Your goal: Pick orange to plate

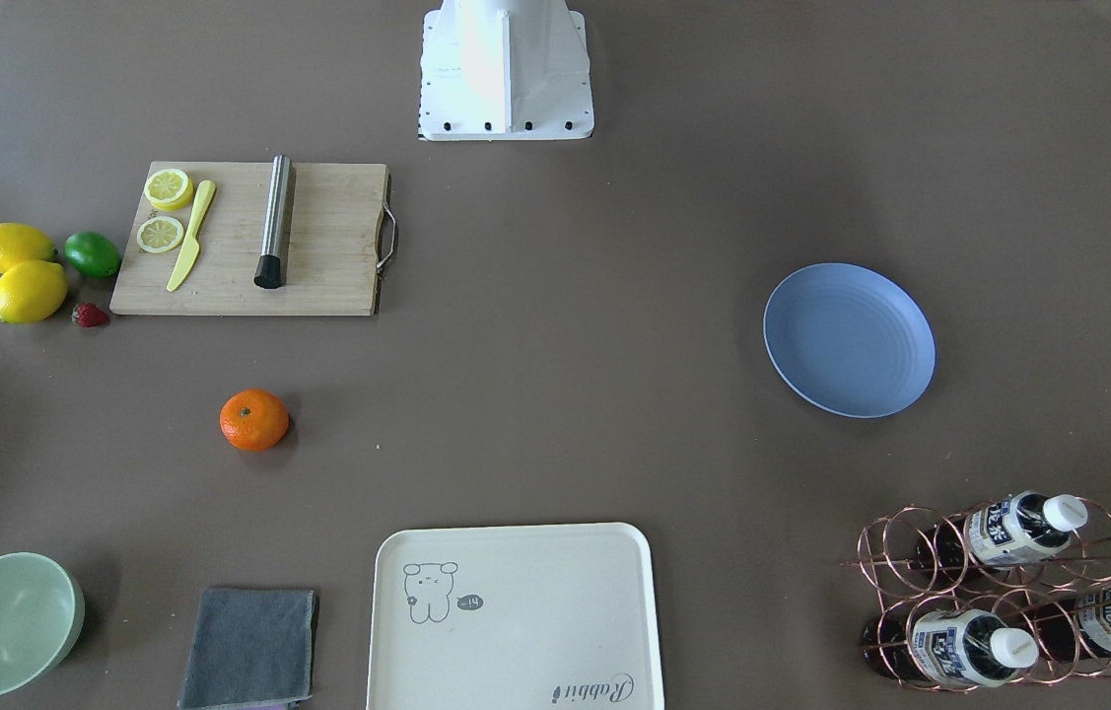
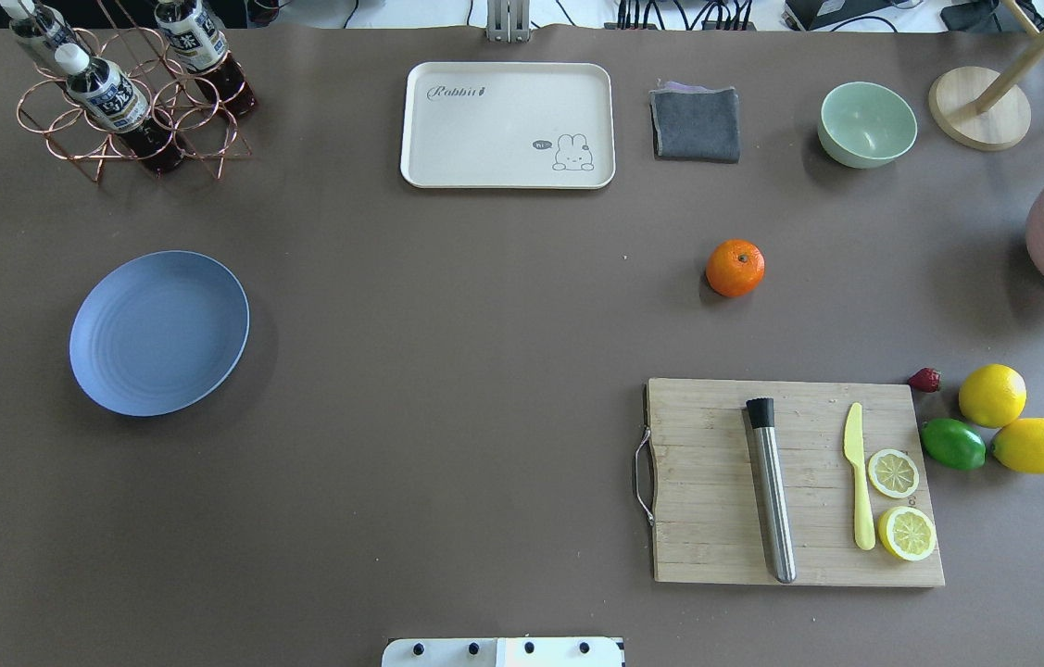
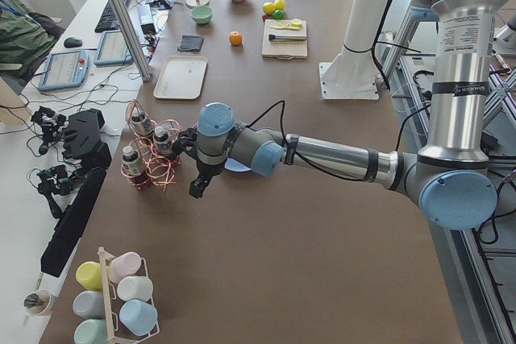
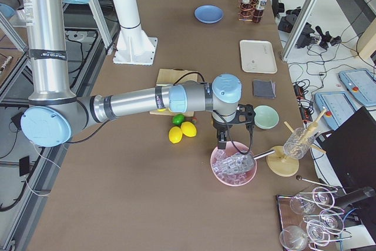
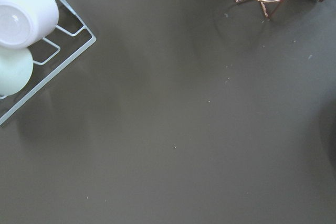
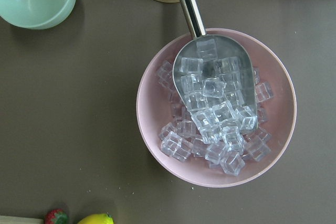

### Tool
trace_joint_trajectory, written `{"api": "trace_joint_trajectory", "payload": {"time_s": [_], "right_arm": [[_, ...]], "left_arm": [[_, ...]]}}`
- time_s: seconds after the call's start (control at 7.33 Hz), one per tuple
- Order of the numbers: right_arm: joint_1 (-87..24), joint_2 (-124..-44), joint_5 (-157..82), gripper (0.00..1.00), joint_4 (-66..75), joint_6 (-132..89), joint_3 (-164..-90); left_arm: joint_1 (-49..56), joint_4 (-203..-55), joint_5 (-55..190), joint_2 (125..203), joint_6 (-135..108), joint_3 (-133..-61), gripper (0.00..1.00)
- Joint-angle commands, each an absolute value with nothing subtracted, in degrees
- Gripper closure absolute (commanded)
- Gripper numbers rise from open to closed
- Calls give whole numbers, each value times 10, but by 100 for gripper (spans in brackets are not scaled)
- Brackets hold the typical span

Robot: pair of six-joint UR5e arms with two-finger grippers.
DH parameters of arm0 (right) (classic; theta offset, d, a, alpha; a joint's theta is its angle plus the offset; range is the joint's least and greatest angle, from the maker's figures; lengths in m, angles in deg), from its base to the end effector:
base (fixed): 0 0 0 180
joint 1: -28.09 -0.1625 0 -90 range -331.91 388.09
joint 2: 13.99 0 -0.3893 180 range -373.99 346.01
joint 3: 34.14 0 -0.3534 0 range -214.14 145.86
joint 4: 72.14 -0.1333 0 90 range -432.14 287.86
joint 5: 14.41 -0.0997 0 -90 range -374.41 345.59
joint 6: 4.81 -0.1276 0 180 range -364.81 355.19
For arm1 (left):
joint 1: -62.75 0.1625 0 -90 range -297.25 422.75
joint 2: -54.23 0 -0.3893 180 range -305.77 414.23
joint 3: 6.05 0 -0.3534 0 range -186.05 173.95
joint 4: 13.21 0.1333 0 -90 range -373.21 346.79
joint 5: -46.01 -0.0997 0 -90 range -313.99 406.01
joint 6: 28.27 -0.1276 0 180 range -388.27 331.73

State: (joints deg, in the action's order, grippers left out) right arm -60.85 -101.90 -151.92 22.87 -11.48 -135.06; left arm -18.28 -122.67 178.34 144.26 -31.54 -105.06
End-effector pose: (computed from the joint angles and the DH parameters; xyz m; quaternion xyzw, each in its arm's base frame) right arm 0.0305 -0.4699 0.5435 0.0366 -0.4052 0.0166 0.9133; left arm 0.0283 -0.4833 0.5316 0.2119 0.3609 0.1847 0.8892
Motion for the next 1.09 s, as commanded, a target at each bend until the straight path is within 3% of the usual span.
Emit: {"api": "trace_joint_trajectory", "payload": {"time_s": [0.0,0.68,0.95], "right_arm": [[-581,-1011,-1519,0,208,-138,-1351],[-515,-957,-1515,0,206,-226,-1356],[-474,-949,-1505,0,129,-328,-1341]], "left_arm": [[-174,-1294,1785,1471,-284,-1014,2],[-89,-1431,1783,1484,8,-983,2],[-67,-1479,1781,1483,85,-981,2]]}}
